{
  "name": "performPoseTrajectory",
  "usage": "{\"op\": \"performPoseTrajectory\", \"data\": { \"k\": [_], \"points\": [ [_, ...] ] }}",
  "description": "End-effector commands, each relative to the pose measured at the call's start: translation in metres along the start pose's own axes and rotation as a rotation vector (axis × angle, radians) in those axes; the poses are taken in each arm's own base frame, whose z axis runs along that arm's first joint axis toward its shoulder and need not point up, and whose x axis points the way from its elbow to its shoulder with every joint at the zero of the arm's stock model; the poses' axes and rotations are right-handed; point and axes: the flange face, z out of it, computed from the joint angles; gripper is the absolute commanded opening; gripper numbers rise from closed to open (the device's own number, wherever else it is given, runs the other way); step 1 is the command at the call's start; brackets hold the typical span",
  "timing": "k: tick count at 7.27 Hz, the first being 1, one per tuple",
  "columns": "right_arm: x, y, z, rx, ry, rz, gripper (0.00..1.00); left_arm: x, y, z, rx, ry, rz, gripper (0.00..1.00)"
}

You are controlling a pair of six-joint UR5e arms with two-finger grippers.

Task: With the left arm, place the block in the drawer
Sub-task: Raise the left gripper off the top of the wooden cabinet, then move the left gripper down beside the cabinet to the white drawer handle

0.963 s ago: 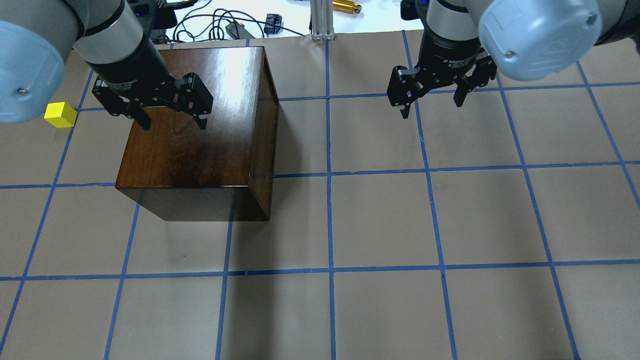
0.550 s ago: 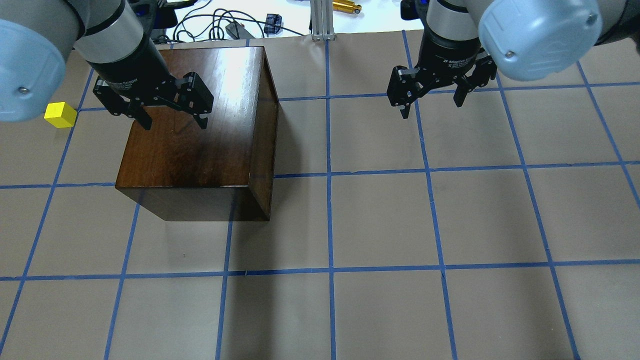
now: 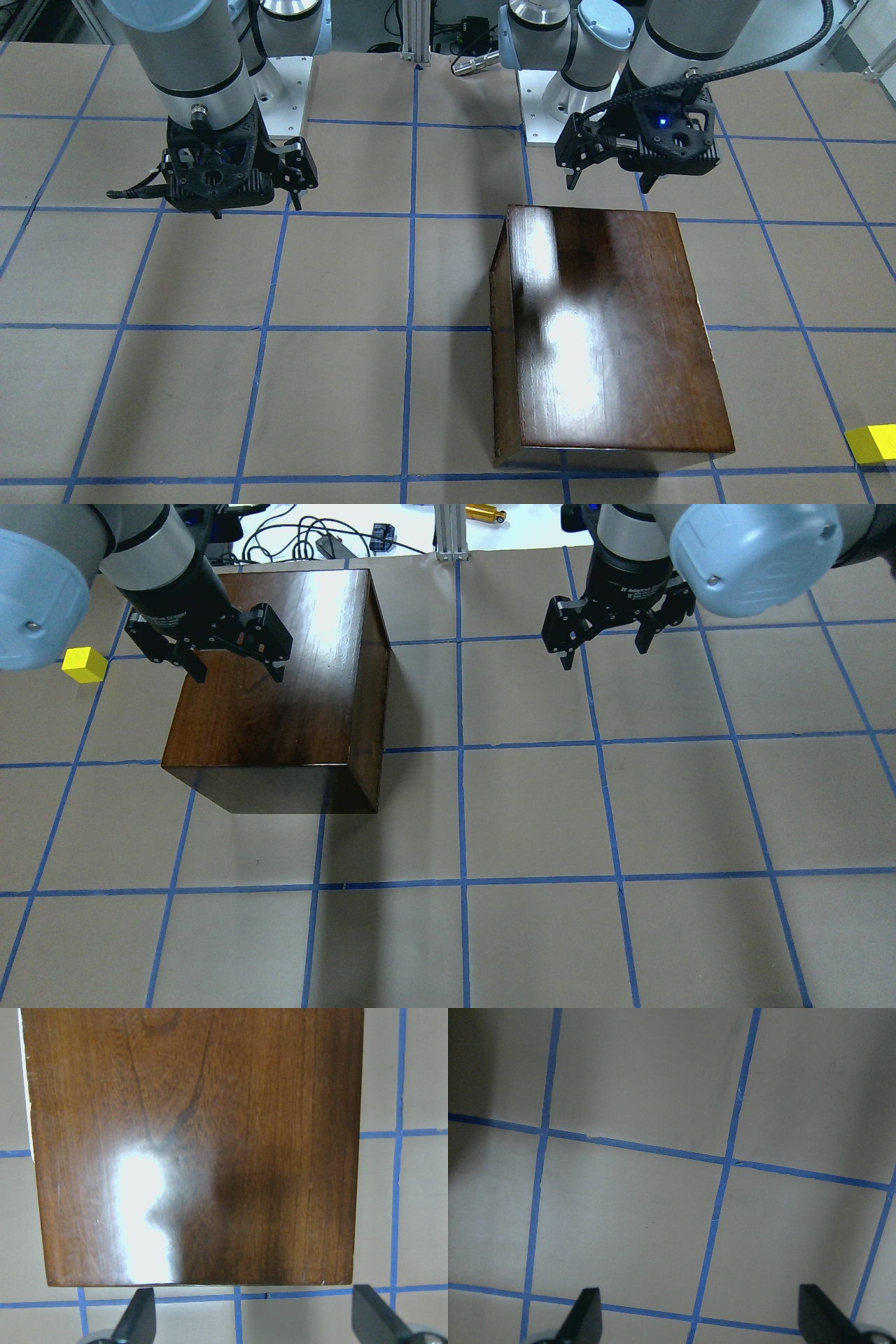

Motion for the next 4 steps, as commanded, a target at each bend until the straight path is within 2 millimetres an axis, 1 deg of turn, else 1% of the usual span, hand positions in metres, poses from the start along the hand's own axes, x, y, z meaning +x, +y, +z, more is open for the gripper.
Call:
{"op": "performPoseTrajectory", "data": {
  "k": [1, 2, 3, 4],
  "points": [
    [0.0, 0.0, 0.0, 0.0, 0.0, 0.0, 1.0, -0.072, -0.012, 0.009, -0.016, 0.013, 0.003, 1.0],
    [0.0, 0.0, 0.0, 0.0, 0.0, 0.0, 1.0, -0.12, -0.014, 0.013, -0.027, 0.014, -0.017, 1.0],
    [0.0, 0.0, 0.0, 0.0, 0.0, 0.0, 1.0, -0.174, -0.009, 0.011, -0.028, 0.007, -0.051, 1.0],
    [0.0, 0.0, 0.0, 0.0, 0.0, -0.002, 1.0, -0.225, 0.0, 0.014, -0.032, 0.012, -0.054, 1.0]
  ]
}}
